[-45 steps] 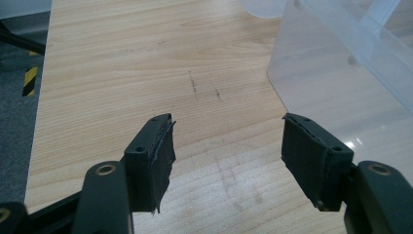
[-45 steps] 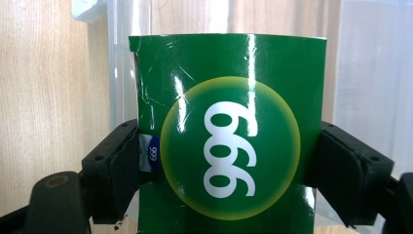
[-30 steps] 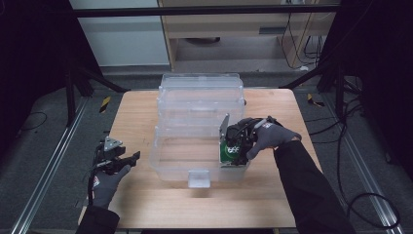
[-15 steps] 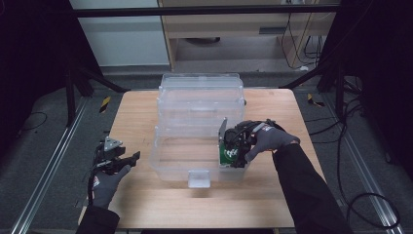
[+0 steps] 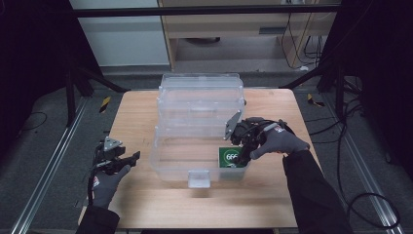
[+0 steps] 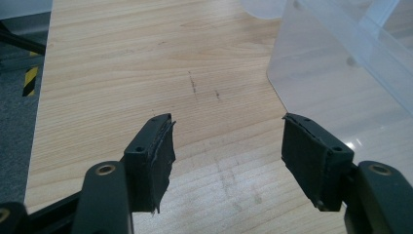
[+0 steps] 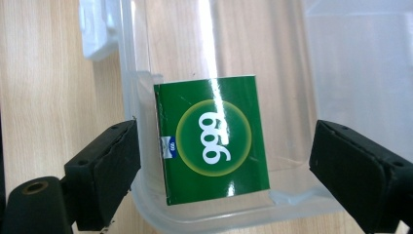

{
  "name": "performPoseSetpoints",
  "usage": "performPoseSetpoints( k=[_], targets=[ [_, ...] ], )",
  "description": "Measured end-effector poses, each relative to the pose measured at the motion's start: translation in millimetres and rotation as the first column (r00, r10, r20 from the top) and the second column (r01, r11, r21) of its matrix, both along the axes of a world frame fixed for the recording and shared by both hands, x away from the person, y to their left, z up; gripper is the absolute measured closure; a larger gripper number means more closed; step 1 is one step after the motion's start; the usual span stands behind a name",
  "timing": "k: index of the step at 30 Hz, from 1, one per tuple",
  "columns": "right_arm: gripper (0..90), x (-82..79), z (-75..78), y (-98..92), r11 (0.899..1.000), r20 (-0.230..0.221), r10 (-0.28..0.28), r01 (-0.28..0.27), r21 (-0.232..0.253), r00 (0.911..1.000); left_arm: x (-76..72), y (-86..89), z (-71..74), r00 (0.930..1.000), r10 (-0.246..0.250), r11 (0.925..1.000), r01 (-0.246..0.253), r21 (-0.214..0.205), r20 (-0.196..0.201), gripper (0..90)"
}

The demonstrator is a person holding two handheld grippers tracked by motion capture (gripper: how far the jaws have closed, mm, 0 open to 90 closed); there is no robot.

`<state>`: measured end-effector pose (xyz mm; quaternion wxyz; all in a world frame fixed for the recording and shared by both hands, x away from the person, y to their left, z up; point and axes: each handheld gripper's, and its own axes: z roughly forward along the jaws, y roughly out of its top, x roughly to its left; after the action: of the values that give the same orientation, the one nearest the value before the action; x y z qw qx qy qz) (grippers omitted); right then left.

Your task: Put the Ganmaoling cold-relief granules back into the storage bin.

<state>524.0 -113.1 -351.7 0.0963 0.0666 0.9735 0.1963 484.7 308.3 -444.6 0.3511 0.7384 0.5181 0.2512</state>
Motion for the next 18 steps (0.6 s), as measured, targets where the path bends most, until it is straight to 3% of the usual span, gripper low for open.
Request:
performPoseSetpoints(
  k=[3,7,9,12,14,18],
  targets=[
    [14.2,-1.7,8.5,-9.6,0.996,0.023,-0.057,0.055,0.07,0.9981,-1.0,0.7,2.6,1.0,0.001,0.9999,-0.001,-0.012,0.01,36.2],
    [15.0,-8.0,17.5,-29.0,0.982,0.054,-0.137,0.128,0.14,0.9891,-2.8,1.0,6.6,0.9997,-0.005,0.9998,0.006,-0.02,0.023,37.7],
    [17.2,-11.3,20.6,-40.0,0.969,0.059,-0.172,0.158,0.192,0.9833,-3.5,0.9,7.9,0.9996,-0.008,0.9996,0.008,-0.025,0.027,38.3],
    [19.1,-17.0,21.2,-53.6,0.953,0.073,-0.217,0.196,0.231,0.9734,-4.4,0.6,9.4,0.9994,-0.011,0.9994,0.012,-0.032,0.033,39.6],
    [20.2,-21.8,19.3,-64.9,0.933,0.062,-0.256,0.23,0.278,0.9647,-5.0,0.1,10.6,0.9991,-0.009,0.9994,0.01,-0.033,0.04,40.0],
    [22.4,-28.6,11.8,-82.0,0.903,0.061,-0.315,0.28,0.325,0.9472,-6.4,-1.0,13.6,0.9978,-0.015,0.9992,0.017,-0.035,0.064,40.6]
  ],
)
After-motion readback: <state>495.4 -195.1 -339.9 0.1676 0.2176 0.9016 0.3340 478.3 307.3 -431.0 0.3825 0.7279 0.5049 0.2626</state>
